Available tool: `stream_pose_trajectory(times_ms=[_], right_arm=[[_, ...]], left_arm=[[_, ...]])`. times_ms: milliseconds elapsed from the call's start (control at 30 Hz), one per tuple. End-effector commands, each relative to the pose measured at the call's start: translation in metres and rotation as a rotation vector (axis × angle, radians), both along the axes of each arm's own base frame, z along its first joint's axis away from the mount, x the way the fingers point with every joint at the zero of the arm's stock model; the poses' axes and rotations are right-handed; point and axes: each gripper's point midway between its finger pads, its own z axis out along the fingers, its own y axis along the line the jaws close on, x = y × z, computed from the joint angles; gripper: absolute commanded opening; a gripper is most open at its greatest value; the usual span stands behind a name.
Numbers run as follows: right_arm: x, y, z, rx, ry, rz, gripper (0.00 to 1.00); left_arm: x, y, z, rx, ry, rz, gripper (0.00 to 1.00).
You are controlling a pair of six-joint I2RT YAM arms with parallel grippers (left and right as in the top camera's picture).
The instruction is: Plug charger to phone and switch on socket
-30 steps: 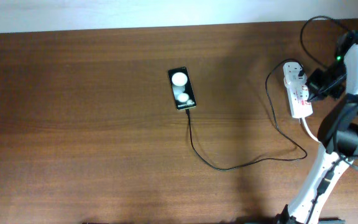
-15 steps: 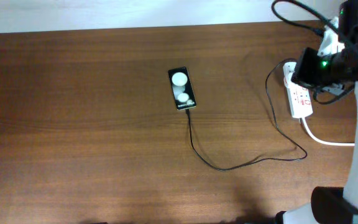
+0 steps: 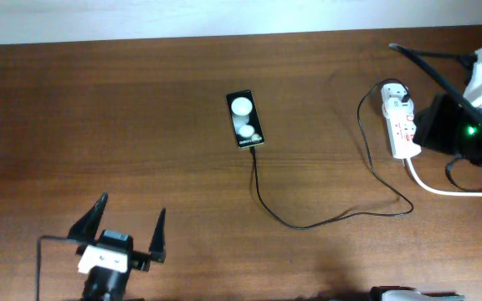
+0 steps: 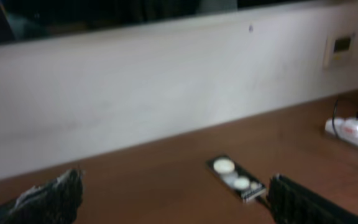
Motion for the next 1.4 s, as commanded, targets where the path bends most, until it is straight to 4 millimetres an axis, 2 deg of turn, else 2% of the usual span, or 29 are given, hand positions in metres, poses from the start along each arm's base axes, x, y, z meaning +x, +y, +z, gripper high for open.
stream_pose_trajectory(times_ms=[0,67,167,233,400,533,600,667,700,767,800,1367], right_arm=[[-0.018,0.004,0.013,-0.005,-0.055,0.021,0.04],[-0.03,0.005,0.021,-0.007,-0.093,0.021,0.04],[-0.048,0.005,0.033,-0.01,-0.15,0.021,0.04],[-0.06,0.006,0.04,-0.011,-0.185,0.021,0.04],[-0.073,0.006,0.047,-0.013,-0.227,0.021,0.04],[-0.073,0.006,0.047,-0.013,-0.227,0.021,0.04],[-0.073,0.006,0.047,-0.014,-0.227,0.021,0.04],[-0.073,0.006,0.047,-0.013,-0.227,0.02,0.04],[-0.073,0.006,0.047,-0.013,-0.227,0.02,0.16],[-0.073,0.006,0.047,-0.014,-0.227,0.02,0.76],[-0.073,0.006,0.047,-0.014,-0.227,0.02,0.99],[-0.074,0.006,0.048,-0.014,-0.23,0.02,0.99]], left_arm=[[0.023,0.003,-0.032,-0.006,0.01,0.014,0.99],[0.037,0.004,-0.056,-0.006,0.004,0.016,0.99],[0.049,0.006,-0.09,-0.007,0.042,0.023,0.99],[0.053,0.013,-0.105,-0.008,0.073,0.064,0.99],[0.059,0.032,-0.116,-0.009,0.074,0.175,0.99],[0.061,0.032,-0.121,-0.01,0.058,0.175,0.99],[0.061,0.032,-0.136,-0.006,0.119,0.177,0.99],[0.061,0.032,-0.135,-0.007,0.119,0.175,0.99],[0.061,0.032,-0.135,-0.007,0.119,0.175,0.99],[0.061,0.032,-0.136,-0.007,0.12,0.175,0.99],[0.061,0.032,-0.136,-0.007,0.12,0.175,0.99],[0.061,0.032,-0.135,-0.007,0.119,0.175,0.99]])
